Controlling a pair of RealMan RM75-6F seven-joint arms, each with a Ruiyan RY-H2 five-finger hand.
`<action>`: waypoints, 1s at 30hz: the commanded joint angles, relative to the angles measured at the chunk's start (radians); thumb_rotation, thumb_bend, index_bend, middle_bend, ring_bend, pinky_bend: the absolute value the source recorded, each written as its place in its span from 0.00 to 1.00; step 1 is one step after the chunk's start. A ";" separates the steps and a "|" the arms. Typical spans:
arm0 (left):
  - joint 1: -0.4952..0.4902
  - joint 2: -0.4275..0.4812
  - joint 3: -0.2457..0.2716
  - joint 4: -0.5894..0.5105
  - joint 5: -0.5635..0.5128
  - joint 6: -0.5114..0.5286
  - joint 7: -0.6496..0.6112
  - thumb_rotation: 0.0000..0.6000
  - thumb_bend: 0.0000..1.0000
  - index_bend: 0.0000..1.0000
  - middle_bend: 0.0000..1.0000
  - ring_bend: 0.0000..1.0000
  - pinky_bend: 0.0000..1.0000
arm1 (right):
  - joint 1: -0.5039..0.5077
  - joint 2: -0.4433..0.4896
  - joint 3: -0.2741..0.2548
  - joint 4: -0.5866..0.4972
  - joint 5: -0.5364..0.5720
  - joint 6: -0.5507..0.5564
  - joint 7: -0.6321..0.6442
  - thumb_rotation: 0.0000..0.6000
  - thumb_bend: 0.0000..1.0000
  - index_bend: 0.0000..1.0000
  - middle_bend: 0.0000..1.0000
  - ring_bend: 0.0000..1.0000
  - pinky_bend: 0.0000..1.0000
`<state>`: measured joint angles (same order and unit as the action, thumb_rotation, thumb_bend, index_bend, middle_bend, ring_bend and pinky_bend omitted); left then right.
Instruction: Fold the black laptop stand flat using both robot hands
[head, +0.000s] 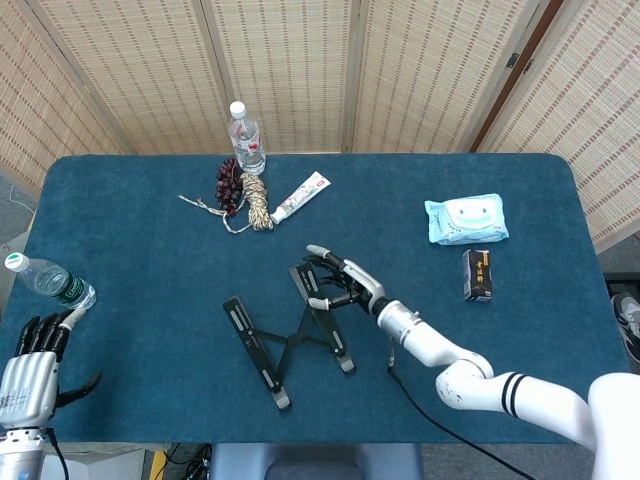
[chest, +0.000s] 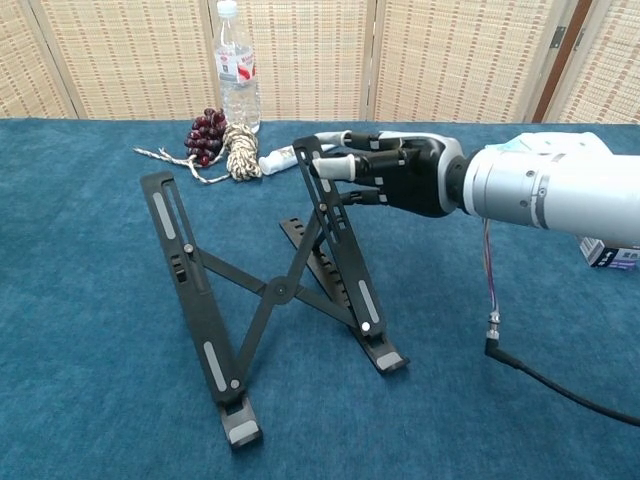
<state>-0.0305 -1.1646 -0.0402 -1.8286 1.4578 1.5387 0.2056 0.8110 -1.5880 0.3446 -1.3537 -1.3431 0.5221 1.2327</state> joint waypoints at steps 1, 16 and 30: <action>-0.002 0.000 0.000 -0.002 0.002 -0.002 0.000 1.00 0.17 0.12 0.14 0.10 0.01 | -0.002 0.016 -0.014 -0.011 -0.042 0.007 0.048 1.00 0.09 0.08 0.19 0.10 0.30; -0.009 -0.001 -0.001 -0.013 0.005 -0.011 0.006 1.00 0.17 0.12 0.14 0.10 0.01 | 0.001 0.188 -0.195 -0.093 -0.355 0.211 0.413 1.00 0.09 0.13 0.22 0.14 0.31; -0.008 -0.004 0.002 -0.020 0.011 -0.009 0.015 1.00 0.17 0.12 0.14 0.10 0.01 | -0.002 0.353 -0.385 -0.195 -0.511 0.466 0.475 1.00 0.09 0.13 0.20 0.14 0.31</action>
<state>-0.0389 -1.1683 -0.0379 -1.8483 1.4685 1.5291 0.2199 0.8094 -1.2483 -0.0214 -1.5339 -1.8388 0.9714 1.7088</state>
